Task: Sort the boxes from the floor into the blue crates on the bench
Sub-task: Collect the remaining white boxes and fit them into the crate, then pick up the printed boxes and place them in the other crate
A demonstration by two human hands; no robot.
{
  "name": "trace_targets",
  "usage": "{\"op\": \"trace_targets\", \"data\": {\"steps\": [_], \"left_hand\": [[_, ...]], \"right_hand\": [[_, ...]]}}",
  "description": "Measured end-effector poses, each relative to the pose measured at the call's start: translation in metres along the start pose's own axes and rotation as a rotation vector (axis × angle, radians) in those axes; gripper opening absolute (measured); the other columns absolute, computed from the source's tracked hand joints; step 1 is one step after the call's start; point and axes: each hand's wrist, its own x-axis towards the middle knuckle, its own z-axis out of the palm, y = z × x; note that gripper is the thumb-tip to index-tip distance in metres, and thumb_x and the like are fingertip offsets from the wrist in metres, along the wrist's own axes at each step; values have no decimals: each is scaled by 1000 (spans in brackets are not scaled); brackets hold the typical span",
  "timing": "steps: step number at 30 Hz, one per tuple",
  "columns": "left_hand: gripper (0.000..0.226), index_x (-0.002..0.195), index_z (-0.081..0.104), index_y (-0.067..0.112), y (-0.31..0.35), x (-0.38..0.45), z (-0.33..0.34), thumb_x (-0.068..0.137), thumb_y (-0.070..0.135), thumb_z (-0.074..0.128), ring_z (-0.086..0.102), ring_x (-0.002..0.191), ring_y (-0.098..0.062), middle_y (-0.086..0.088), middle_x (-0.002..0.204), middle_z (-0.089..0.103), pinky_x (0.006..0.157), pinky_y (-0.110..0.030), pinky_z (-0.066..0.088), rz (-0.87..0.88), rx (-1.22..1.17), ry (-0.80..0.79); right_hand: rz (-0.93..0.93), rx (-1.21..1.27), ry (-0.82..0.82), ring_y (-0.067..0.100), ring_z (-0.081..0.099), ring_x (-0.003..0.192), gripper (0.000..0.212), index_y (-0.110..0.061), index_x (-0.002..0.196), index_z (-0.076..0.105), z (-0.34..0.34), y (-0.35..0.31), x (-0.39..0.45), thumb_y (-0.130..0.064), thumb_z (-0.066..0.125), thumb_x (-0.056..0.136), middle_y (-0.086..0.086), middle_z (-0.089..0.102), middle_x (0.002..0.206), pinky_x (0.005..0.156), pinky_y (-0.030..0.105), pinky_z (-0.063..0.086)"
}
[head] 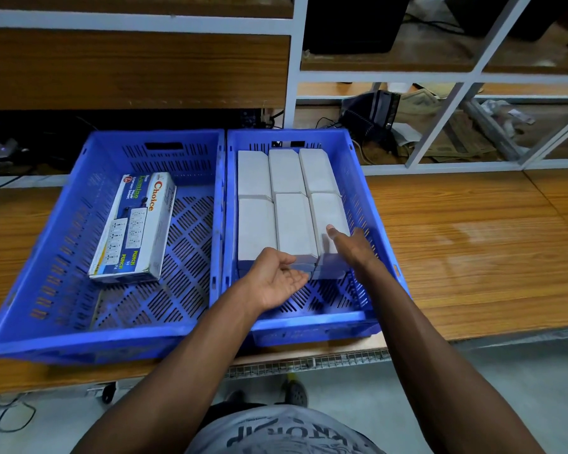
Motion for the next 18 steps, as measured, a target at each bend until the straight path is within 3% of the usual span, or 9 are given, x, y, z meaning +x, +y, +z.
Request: {"op": "trace_targets", "data": {"steps": [3, 7, 12, 15, 18], "left_hand": [[45, 140, 43, -11, -1, -9, -1, 100, 8, 51, 51, 134, -44, -36, 146, 46, 116, -47, 41, 25, 18, -56], [50, 138, 46, -3, 2, -23, 0, 100, 27, 55, 64, 118, -43, -28, 129, 64, 108, -49, 49, 69, 11, -134], [51, 133, 55, -2, 2, -40, -3, 100, 36, 54, 69, 111, -45, -25, 122, 71, 104, -53, 51, 50, -18, -165], [46, 128, 62, 1, -1, -47, -1, 101, 37, 52, 70, 111, -40, -22, 119, 73, 104, -51, 52, 144, 37, -189], [43, 121, 68, 6, -2, -48, 2, 102, 40, 51, 72, 109, -37, -19, 117, 74, 103, -49, 53, 337, 146, -154]], "right_hand": [[-27, -15, 11, 32, 24, 155, 98, -9, 163, 14, -5, -3, -8, -59, 61, 94, 12, 21, 169, 124, 47, 27], [-82, -71, 49, 33, 31, 152, 99, -7, 162, 17, -13, -8, -27, -60, 63, 92, 15, 27, 167, 121, 45, 31], [-198, -99, 76, 29, 34, 150, 91, -6, 159, 26, -23, -13, -57, -57, 63, 94, 14, 32, 165, 116, 38, 33], [-283, -43, 87, 23, 39, 148, 78, -12, 156, 38, -29, -12, -70, -53, 64, 94, 6, 41, 161, 113, 32, 33], [-370, 67, 116, 14, 51, 137, 55, -21, 139, 59, -31, -5, -81, -50, 68, 93, -4, 58, 145, 113, 34, 40]]}}
